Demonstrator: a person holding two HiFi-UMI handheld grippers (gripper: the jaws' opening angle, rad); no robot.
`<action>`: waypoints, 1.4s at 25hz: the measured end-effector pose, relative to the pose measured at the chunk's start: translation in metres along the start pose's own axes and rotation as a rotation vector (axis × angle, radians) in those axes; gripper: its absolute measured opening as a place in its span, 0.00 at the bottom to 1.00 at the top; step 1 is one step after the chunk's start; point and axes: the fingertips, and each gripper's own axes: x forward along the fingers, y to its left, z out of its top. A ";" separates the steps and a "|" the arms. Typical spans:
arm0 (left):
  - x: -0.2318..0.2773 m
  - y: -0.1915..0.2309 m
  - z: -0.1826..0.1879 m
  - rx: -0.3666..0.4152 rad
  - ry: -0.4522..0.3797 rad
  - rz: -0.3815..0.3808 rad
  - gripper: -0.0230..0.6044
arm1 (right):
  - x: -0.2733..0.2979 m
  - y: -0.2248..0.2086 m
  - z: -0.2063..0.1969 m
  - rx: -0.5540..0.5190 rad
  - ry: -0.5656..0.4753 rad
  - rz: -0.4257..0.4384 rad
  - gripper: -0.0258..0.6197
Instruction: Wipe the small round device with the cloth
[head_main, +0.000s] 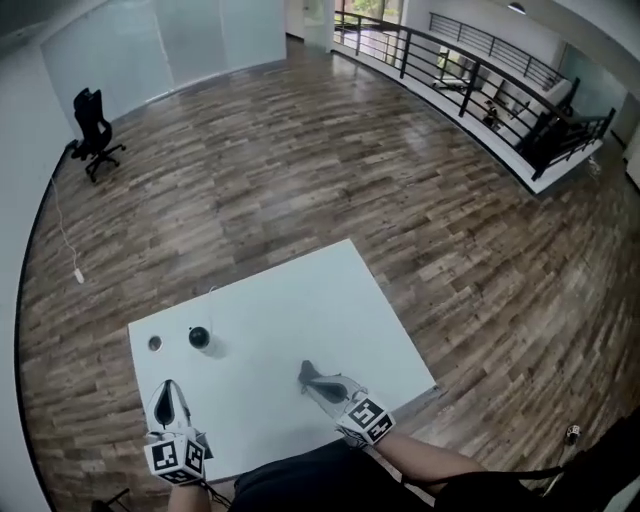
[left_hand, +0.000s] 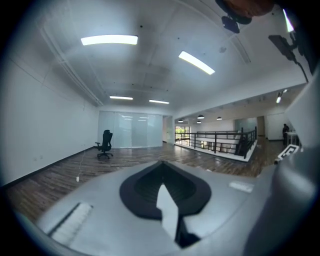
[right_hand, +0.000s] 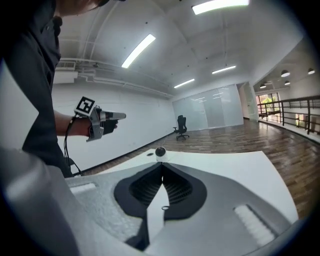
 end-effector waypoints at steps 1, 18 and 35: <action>0.004 0.003 -0.004 -0.001 0.007 -0.015 0.05 | 0.002 -0.005 -0.009 -0.017 0.029 -0.021 0.04; 0.010 -0.006 -0.024 -0.009 0.067 -0.172 0.05 | -0.001 -0.047 -0.098 -0.154 0.328 -0.259 0.60; -0.012 0.025 -0.027 -0.032 0.098 -0.070 0.05 | 0.021 -0.070 -0.135 -0.143 0.516 -0.221 0.62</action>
